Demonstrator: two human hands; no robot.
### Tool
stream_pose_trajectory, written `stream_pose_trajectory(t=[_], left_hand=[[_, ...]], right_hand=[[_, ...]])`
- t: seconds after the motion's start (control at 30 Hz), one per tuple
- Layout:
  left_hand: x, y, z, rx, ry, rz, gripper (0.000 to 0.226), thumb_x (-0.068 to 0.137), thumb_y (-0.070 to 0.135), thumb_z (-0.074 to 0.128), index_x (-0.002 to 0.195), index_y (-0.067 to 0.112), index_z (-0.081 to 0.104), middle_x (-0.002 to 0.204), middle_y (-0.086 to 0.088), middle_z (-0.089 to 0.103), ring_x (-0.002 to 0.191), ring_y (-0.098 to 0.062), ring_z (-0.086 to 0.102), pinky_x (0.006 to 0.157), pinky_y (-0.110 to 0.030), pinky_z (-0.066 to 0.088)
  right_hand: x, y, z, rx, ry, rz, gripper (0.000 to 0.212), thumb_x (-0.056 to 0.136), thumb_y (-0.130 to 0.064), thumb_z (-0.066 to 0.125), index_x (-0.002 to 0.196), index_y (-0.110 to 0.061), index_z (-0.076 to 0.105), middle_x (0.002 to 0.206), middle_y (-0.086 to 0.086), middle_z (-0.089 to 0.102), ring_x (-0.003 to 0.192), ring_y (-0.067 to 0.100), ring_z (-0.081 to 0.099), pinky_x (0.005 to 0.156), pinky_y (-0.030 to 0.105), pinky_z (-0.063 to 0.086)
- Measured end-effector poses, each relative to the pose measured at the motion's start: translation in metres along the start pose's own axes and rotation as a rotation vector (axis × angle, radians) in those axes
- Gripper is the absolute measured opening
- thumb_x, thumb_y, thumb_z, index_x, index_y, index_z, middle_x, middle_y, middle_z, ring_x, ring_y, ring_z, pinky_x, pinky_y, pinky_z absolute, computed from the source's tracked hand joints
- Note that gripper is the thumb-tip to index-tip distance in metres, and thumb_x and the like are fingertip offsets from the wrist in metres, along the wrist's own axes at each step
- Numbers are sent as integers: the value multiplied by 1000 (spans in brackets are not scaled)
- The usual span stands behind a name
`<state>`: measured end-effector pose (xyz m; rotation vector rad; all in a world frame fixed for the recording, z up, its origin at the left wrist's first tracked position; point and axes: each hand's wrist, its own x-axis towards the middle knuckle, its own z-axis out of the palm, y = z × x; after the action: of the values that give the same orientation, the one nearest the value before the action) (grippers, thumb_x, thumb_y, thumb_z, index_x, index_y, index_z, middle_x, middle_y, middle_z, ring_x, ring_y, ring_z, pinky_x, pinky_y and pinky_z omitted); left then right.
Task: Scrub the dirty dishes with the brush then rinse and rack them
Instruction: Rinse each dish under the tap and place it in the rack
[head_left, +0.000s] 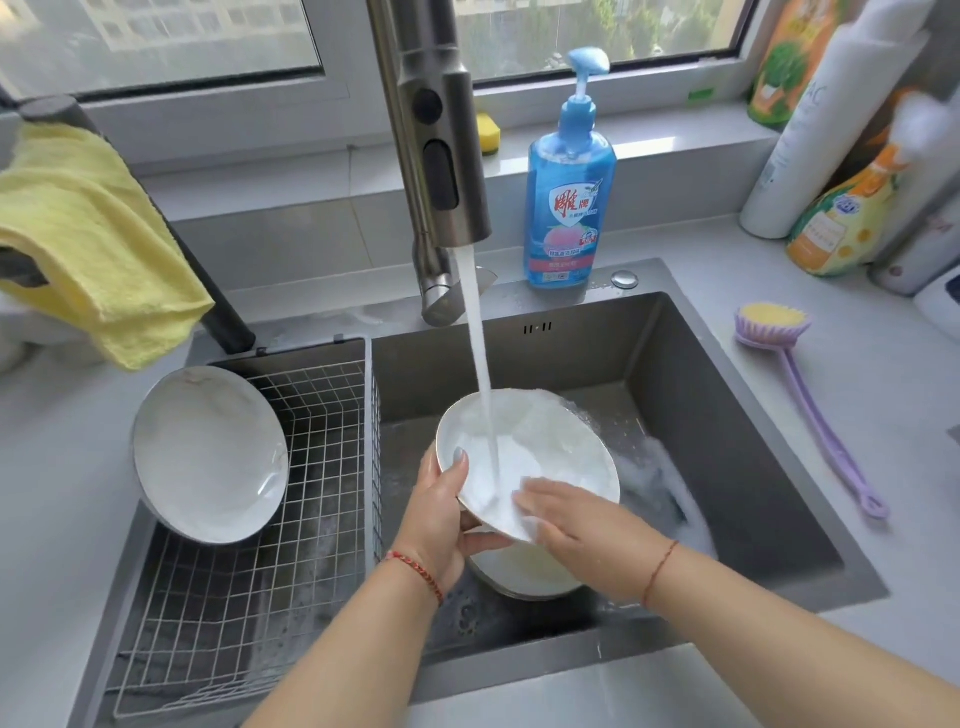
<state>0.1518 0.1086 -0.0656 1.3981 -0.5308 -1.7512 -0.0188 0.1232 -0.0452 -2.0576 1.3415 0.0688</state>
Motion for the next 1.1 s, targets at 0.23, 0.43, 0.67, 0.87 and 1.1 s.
stream_pose_trajectory(t=[0.23, 0.43, 0.67, 0.87, 1.1], left_hand=[[-7, -2, 11, 34, -20, 22, 31, 103, 44, 42, 130, 34, 52, 110, -4, 74, 100, -31, 71, 68, -51, 60], [-13, 0, 13, 14, -38, -5, 29, 104, 33, 44, 131, 39, 52, 121, -4, 67, 103, -34, 68, 66, -53, 59], [-4, 0, 6, 36, 28, 17, 31, 104, 29, 45, 133, 39, 50, 125, -5, 63, 102, -39, 67, 61, -50, 60], [-2, -4, 9, 12, 14, -4, 28, 105, 40, 39, 130, 39, 50, 117, -6, 71, 97, -33, 72, 67, -49, 60], [-14, -1, 20, 88, -79, 26, 33, 100, 54, 39, 128, 47, 54, 119, 3, 71, 109, -25, 68, 64, -49, 59]], right_hand=[[36, -30, -11, 199, -71, -135, 44, 105, -19, 22, 147, -12, 32, 155, 4, 29, 143, 16, 19, 117, 35, 11], [65, 23, -19, -216, 5, 69, 61, 101, -47, 19, 152, -27, -9, 157, -10, -20, 146, 10, -17, 118, 34, -8], [18, 34, -21, -455, -300, 128, 59, 99, -49, 9, 152, -22, 12, 158, 20, 4, 146, 34, 1, 117, 51, 17], [-1, -15, -5, 152, -258, -88, 49, 106, -32, 19, 153, -26, 5, 160, -8, -2, 145, 5, -12, 117, 26, -7], [52, -9, -9, 124, 13, -101, 53, 105, -28, 22, 153, -21, 0, 160, -5, -9, 144, 3, -14, 118, 29, -10]])
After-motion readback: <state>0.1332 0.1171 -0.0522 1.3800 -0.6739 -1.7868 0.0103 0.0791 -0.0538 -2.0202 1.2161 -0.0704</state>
